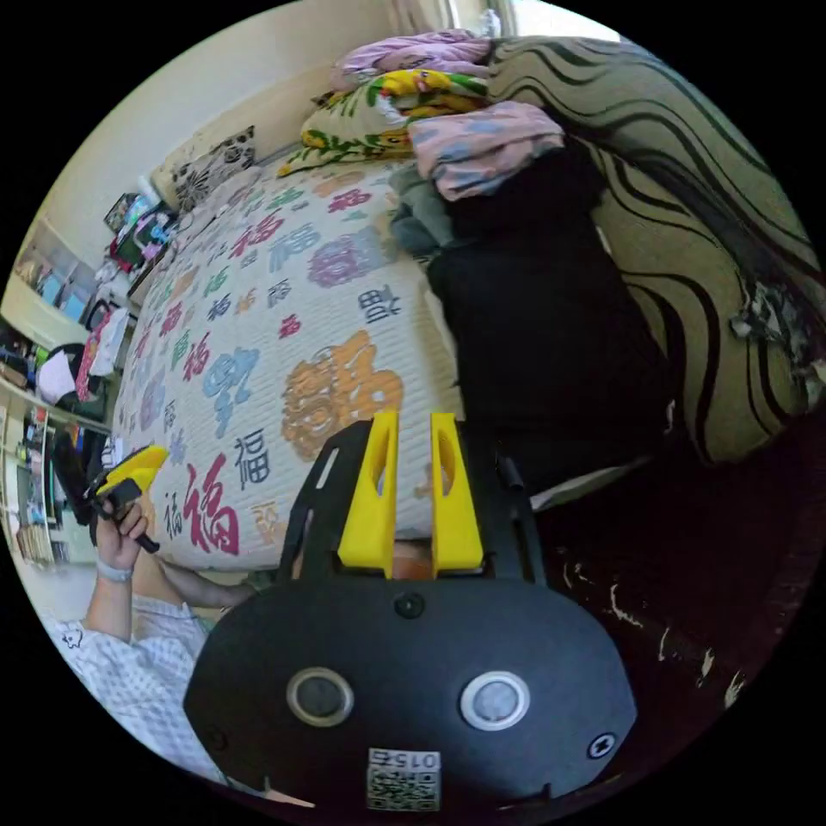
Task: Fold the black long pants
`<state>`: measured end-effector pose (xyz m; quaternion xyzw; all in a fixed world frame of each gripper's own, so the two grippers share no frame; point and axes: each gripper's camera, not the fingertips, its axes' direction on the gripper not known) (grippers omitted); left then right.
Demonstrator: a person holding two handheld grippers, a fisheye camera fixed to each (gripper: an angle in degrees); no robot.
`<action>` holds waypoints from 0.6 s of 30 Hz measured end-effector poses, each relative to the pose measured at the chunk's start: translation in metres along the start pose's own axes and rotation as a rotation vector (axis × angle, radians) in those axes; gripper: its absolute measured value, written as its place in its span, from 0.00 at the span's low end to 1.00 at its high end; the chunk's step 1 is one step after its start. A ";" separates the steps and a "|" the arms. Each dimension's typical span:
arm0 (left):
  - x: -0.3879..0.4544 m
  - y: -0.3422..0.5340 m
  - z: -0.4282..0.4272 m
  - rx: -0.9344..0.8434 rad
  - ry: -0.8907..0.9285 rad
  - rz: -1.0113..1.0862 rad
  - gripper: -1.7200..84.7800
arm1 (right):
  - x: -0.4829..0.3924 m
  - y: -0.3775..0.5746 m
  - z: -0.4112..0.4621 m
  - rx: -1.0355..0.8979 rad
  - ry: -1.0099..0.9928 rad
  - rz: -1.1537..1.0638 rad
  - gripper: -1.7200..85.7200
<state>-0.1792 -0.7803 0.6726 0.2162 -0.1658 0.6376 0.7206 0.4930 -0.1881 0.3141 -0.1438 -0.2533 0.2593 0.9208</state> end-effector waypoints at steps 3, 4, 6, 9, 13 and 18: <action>0.014 -0.038 0.085 -0.087 0.017 0.049 0.13 | 0.051 -0.024 0.000 -0.028 0.020 0.063 0.11; 0.015 -0.045 0.101 -0.101 0.022 0.049 0.13 | 0.058 -0.028 0.000 -0.037 0.014 0.067 0.11; 0.016 -0.070 0.163 -0.138 0.047 0.024 0.13 | 0.079 -0.044 0.004 -0.076 -0.016 0.071 0.11; 0.011 -0.093 0.233 -0.167 0.095 -0.066 0.13 | 0.086 -0.051 -0.002 -0.083 -0.050 0.016 0.11; 0.004 -0.109 0.301 -0.203 0.130 -0.167 0.12 | 0.093 -0.043 -0.028 -0.047 -0.106 -0.023 0.08; 0.002 -0.114 0.335 -0.230 0.162 -0.253 0.06 | 0.093 -0.026 -0.075 0.013 -0.180 -0.042 0.02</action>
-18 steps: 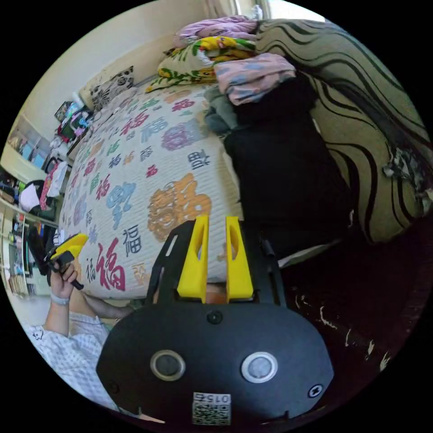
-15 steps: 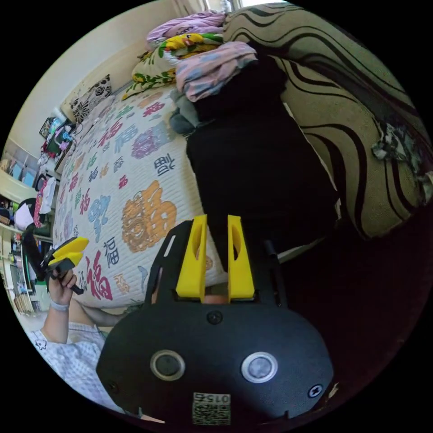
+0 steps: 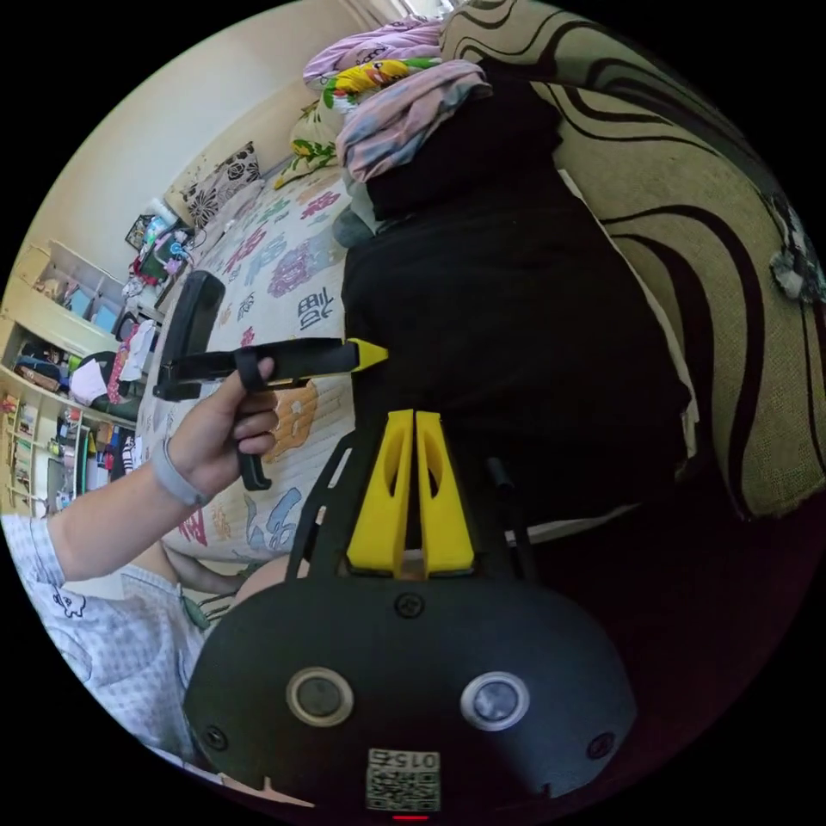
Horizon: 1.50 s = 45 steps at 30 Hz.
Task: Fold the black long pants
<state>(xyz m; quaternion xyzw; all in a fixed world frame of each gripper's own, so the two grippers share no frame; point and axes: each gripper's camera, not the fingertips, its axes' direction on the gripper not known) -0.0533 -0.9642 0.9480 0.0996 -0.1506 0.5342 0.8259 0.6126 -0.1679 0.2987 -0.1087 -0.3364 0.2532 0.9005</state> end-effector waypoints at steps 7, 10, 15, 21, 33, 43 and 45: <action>0.041 0.030 -0.102 0.187 0.153 0.221 0.03 | -0.072 0.029 -0.105 0.188 -0.297 -0.146 0.01; 0.065 0.061 -0.189 0.280 0.200 0.296 0.03 | -0.135 0.043 -0.170 0.307 -0.470 -0.296 0.01; 0.141 0.137 -0.356 0.452 0.040 0.486 0.03 | -0.260 0.056 -0.255 0.411 -0.737 -0.588 0.01; 0.221 0.209 -0.491 0.629 -0.264 0.609 0.03 | -0.368 0.061 -0.300 0.468 -0.883 -0.710 0.01; 0.144 0.178 -0.581 0.359 -0.285 0.393 0.10 | -0.376 0.032 -0.133 0.143 -0.778 -0.431 0.03; -0.075 0.382 -0.667 0.690 -0.117 -0.203 0.09 | -0.274 0.072 0.033 -0.042 -0.674 -0.293 0.07; -0.099 0.455 -0.699 0.821 -0.201 -0.392 0.09 | -0.330 0.079 0.075 -0.167 -0.648 -0.461 0.11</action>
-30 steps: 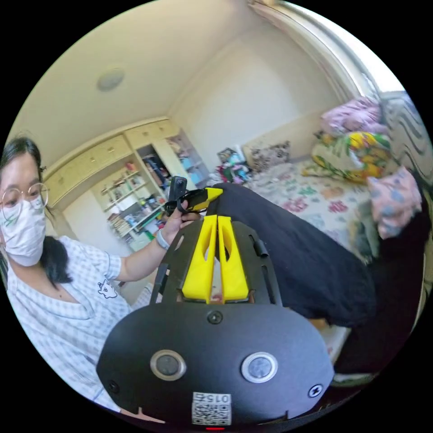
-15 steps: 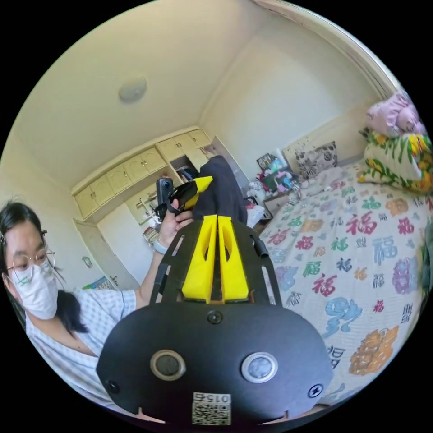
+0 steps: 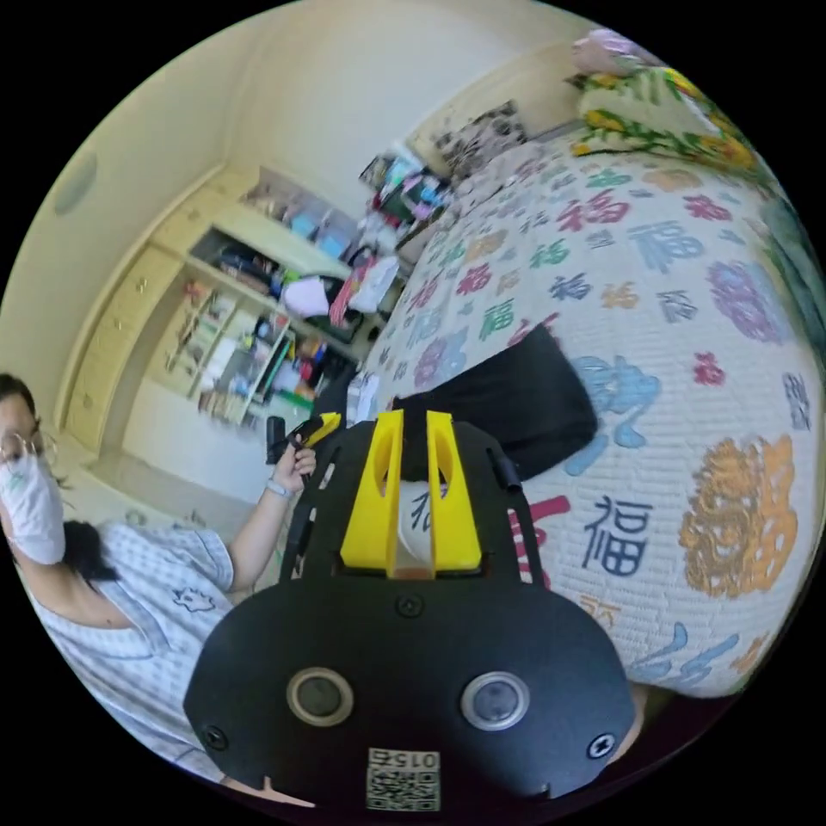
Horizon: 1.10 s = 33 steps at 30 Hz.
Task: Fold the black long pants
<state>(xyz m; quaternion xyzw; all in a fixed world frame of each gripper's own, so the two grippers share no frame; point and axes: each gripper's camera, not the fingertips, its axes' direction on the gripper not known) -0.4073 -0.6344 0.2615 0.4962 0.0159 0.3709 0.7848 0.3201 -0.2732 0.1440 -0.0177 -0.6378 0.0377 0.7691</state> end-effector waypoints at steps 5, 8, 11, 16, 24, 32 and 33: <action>-0.053 0.011 -0.039 -0.038 -0.045 -0.164 0.15 | -0.042 -0.007 0.144 -0.491 0.202 -0.277 0.15; -0.069 0.006 -0.043 0.045 0.059 -0.228 0.16 | -0.044 0.015 0.194 -0.602 0.263 -0.345 0.15; -0.078 -0.005 -0.043 0.066 0.131 -0.315 0.15 | -0.032 0.032 0.205 -0.563 0.158 -0.343 0.14; -0.058 -0.021 -0.090 0.130 0.115 -0.301 0.14 | 0.000 0.045 0.199 -0.452 0.099 -0.258 0.12; -0.040 -0.044 -0.165 0.144 0.131 -0.227 0.14 | 0.040 0.064 0.263 -0.363 0.085 -0.277 0.14; -0.037 -0.072 -0.190 0.136 0.338 -0.227 0.08 | 0.100 0.096 0.354 -0.521 0.085 -0.257 0.19; -0.030 -0.079 -0.195 0.124 0.431 -0.179 0.07 | 0.107 0.099 0.360 -0.539 0.094 -0.283 0.19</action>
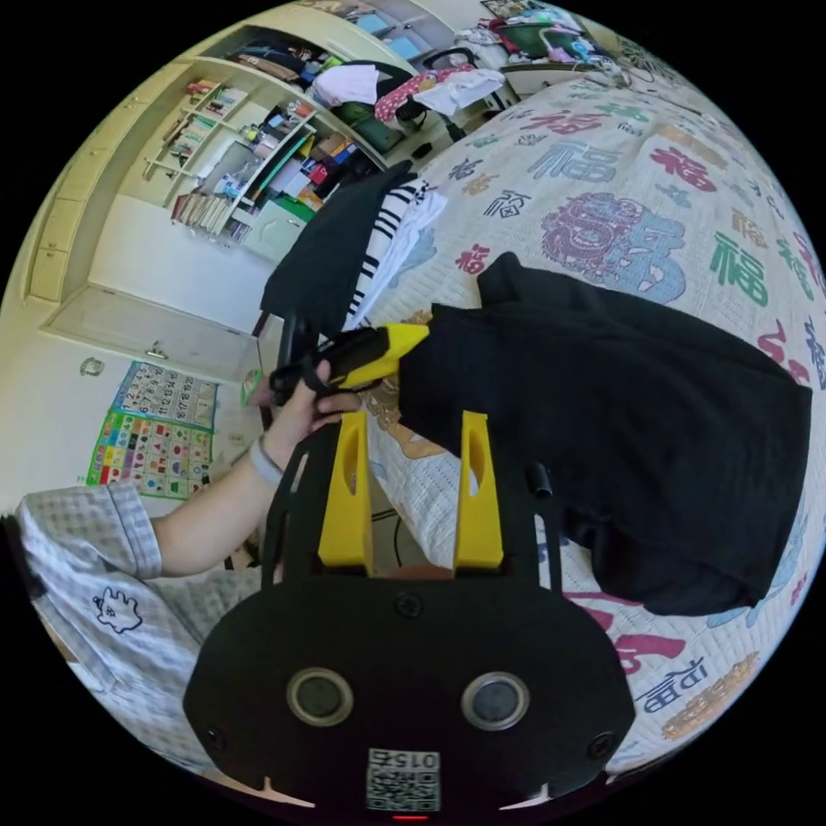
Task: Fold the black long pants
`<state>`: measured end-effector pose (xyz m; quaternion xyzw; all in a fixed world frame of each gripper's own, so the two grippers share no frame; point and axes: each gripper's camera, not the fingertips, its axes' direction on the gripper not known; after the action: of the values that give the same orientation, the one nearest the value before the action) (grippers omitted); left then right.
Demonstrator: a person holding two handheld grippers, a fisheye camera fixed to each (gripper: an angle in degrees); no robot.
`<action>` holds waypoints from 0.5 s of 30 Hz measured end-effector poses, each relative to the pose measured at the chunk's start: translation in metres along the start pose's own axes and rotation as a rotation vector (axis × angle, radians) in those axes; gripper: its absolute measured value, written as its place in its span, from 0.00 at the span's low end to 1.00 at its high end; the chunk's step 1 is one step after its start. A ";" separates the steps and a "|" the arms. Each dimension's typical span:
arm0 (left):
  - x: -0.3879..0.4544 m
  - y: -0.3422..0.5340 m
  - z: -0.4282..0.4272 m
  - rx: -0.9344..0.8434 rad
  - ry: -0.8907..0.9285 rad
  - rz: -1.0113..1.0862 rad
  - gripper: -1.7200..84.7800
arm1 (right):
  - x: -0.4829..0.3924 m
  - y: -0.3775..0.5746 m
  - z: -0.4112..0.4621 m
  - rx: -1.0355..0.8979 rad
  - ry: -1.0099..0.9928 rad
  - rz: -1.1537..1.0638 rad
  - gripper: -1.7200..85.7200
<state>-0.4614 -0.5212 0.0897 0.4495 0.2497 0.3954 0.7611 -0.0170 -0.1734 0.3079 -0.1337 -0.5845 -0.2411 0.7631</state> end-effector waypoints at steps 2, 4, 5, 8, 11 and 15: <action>0.016 -0.009 0.000 -0.058 0.060 0.049 0.05 | 0.008 0.003 0.007 -0.010 0.037 -0.022 0.20; 0.032 -0.019 0.003 -0.124 0.079 0.095 0.03 | 0.015 0.005 0.011 -0.011 0.059 -0.029 0.20; 0.042 -0.025 0.006 -0.164 0.106 0.127 0.02 | 0.021 0.005 0.014 -0.006 0.059 -0.031 0.20; 0.067 -0.038 0.014 -0.279 0.156 0.187 0.01 | 0.035 0.006 0.018 0.029 0.048 -0.003 0.20; 0.087 -0.047 -0.001 -0.252 0.113 0.216 0.02 | 0.043 0.005 0.022 0.035 0.043 0.022 0.20; 0.099 -0.046 -0.074 0.059 -0.004 0.186 0.02 | 0.036 -0.005 0.028 0.013 0.159 0.020 0.21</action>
<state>-0.4425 -0.4167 0.0119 0.4937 0.2170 0.4558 0.7081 -0.0355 -0.1718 0.3497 -0.1148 -0.5222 -0.2394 0.8104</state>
